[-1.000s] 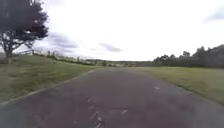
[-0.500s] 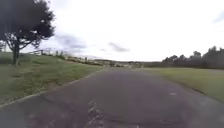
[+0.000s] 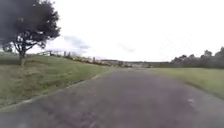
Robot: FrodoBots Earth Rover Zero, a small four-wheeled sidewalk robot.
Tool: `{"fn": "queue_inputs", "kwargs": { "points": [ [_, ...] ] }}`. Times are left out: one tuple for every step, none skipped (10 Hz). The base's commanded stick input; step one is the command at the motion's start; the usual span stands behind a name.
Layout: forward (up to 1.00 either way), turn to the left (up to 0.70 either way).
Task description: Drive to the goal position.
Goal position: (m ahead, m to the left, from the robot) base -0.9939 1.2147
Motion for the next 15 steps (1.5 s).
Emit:
{"fn": "queue_inputs", "kwargs": {
  "points": [
    [0.7, 0.35],
    [0.7, 0.35],
    [0.7, 0.35],
    [0.7, 0.35],
    [0.7, 0.35],
    [0.7, 0.35],
    [0.7, 0.35],
    [0.7, 0.35],
    [0.7, 0.35],
    [0.7, 0.35],
    [0.7, 0.35],
    [0.7, 0.35],
    [0.7, 0.35],
    [0.7, 0.35],
    [0.7, 0.35]
  ]
}}
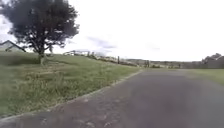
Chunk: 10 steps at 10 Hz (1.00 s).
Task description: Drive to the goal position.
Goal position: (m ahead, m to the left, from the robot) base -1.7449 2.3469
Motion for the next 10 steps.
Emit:
{"fn": "queue_inputs", "kwargs": {
  "points": [
    [0.7, 0.33],
    [0.7, 0.15],
    [0.7, 0.07],
    [0.5, 0.02],
    [0.06, 0.01],
    [0.06, 0.01],
    [0.04, 0.01],
    [0.0, 0.0],
    [-0.03, -0.31],
    [-0.25, -0.42]
  ]
}}
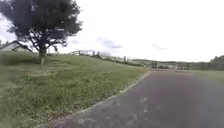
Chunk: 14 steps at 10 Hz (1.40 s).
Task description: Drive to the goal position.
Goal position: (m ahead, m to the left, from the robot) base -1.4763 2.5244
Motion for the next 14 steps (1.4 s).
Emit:
{"fn": "queue_inputs", "kwargs": {
  "points": [
    [-0.69, -0.35],
    [-0.69, -0.35],
    [-0.7, -0.35],
    [-0.7, -0.35],
    [-0.7, -0.35],
    [-0.7, -0.35],
    [-0.7, -0.35],
    [-0.7, -0.35],
    [-0.7, -0.35],
    [-0.7, -0.35],
    [-0.7, -0.35],
    [-0.7, -0.35],
    [-0.7, -0.35],
    [-0.7, -0.35]
  ]
}}
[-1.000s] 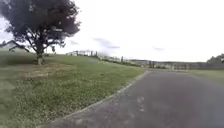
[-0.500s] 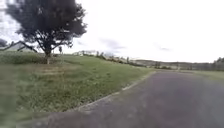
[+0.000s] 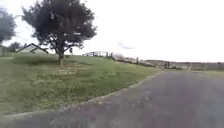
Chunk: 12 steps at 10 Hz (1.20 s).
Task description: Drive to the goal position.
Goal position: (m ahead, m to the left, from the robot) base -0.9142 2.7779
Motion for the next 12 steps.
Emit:
{"fn": "queue_inputs", "kwargs": {
  "points": [
    [-0.7, -0.35],
    [-0.7, -0.35],
    [-0.7, -0.35],
    [-0.7, -0.35],
    [-0.7, -0.35],
    [-0.7, -0.35],
    [-0.7, -0.35],
    [-0.7, -0.35],
    [-0.7, -0.35],
    [-0.7, -0.35],
    [-0.7, -0.35],
    [-0.7, -0.35]
  ]
}}
